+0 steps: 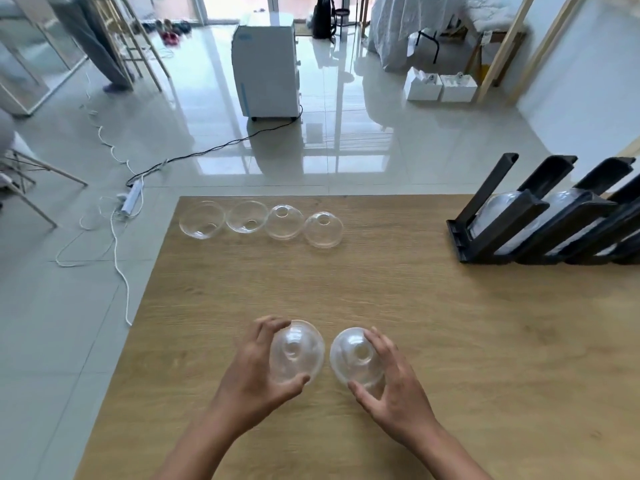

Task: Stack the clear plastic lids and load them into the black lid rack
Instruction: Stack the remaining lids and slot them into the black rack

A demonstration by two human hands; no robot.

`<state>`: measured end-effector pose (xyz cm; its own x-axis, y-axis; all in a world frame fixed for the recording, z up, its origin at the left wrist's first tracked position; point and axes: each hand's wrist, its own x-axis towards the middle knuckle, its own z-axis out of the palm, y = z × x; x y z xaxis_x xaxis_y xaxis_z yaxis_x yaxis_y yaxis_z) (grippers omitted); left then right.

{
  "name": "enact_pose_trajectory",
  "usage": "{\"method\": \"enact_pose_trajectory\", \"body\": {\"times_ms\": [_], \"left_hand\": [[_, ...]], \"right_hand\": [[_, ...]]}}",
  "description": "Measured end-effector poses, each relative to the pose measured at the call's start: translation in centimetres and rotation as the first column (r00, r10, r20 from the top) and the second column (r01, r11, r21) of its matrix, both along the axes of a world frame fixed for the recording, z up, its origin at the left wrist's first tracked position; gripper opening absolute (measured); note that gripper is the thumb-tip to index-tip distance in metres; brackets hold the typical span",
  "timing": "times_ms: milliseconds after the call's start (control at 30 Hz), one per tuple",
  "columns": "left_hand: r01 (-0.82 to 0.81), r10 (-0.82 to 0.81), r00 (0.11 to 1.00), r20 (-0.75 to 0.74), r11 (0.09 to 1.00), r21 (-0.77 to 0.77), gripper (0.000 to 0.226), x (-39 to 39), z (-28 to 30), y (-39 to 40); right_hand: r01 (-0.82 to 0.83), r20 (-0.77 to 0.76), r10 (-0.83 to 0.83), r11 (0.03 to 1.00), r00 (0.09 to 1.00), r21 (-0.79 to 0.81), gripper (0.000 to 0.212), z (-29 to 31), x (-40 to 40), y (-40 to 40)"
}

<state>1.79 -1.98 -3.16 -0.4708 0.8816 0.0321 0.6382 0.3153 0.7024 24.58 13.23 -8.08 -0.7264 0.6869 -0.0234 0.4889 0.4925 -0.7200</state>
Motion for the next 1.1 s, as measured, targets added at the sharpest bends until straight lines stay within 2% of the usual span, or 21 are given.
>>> {"method": "enact_pose_trajectory", "body": {"times_ms": [167,300,533,900,1000,1100], "left_hand": [[-0.024,0.024,1.000,-0.015,1.000,0.000,0.085,0.9,-2.2,0.4],[-0.021,0.022,0.999,0.047,1.000,-0.020,0.088,0.8,-3.4,0.3],[-0.031,0.028,0.995,0.096,0.999,0.034,0.088,1.3,-4.0,0.0],[-0.024,0.024,0.998,0.061,1.000,0.006,0.088,1.4,-4.1,0.5],[-0.036,0.036,0.998,0.055,0.999,-0.009,0.086,1.3,-4.0,0.8],[-0.033,0.034,0.998,0.046,0.999,-0.024,0.086,1.3,-3.8,0.9]], "right_hand": [[-0.003,-0.007,0.003,1.000,1.000,0.005,0.087,-0.5,0.2,0.0],[0.030,-0.020,-0.030,1.000,0.999,0.003,0.087,-0.5,0.3,0.1],[0.054,-0.039,-0.055,0.998,0.998,-0.020,0.085,-0.6,0.6,0.2],[0.055,-0.008,-0.055,0.998,0.998,-0.015,0.096,0.8,1.4,0.9],[0.090,0.004,-0.090,0.995,0.996,0.042,0.089,2.7,0.4,2.8],[0.115,-0.008,-0.115,0.993,0.993,0.025,0.077,4.5,-2.9,6.2]]}}
